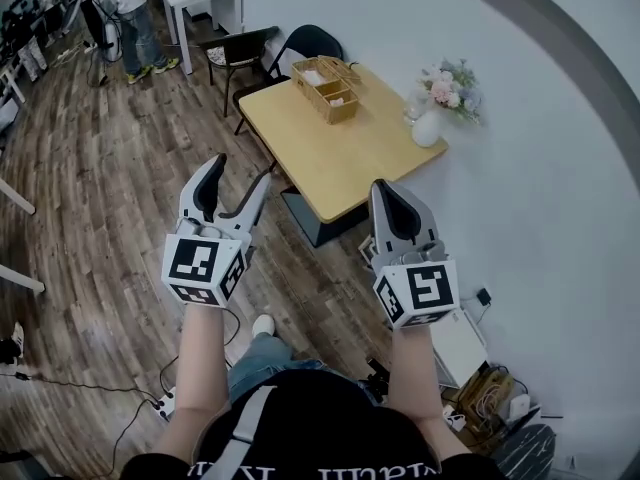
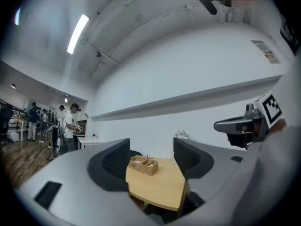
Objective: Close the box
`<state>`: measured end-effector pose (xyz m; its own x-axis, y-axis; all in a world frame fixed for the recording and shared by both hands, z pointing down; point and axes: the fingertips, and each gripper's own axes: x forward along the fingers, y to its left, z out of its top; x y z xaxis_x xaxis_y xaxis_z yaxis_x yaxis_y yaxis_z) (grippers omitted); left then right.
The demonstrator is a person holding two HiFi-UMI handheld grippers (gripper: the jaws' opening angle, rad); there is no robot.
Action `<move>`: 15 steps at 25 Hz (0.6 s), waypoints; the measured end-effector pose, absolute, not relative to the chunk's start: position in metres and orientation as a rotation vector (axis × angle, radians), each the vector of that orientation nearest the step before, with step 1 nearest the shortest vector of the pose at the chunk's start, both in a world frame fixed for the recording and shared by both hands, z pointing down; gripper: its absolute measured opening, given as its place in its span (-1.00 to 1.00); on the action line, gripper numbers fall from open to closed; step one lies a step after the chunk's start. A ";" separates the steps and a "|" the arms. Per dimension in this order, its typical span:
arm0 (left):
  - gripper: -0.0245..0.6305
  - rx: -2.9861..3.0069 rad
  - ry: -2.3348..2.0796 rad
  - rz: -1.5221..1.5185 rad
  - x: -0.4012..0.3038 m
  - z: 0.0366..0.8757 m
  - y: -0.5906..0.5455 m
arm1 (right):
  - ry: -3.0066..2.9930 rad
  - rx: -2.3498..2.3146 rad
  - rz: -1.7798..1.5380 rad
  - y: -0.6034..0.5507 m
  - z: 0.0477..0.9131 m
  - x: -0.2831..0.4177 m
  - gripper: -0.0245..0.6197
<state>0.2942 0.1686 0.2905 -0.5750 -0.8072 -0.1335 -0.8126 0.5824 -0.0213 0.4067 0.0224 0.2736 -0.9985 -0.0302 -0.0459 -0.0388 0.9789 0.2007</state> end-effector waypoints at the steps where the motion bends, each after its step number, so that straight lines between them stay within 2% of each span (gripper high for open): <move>1: -0.08 -1.377 2.677 0.071 0.280 0.290 0.170 | 3.083 -0.059 0.313 0.023 0.273 0.393 -0.88; 8: -0.08 -1.382 2.688 0.089 0.182 0.293 0.180 | 3.086 -0.081 0.317 0.031 0.275 0.300 -0.88; 15: -0.08 -1.368 2.707 0.121 0.124 0.297 0.199 | 3.127 -0.050 0.307 0.049 0.293 0.241 -0.88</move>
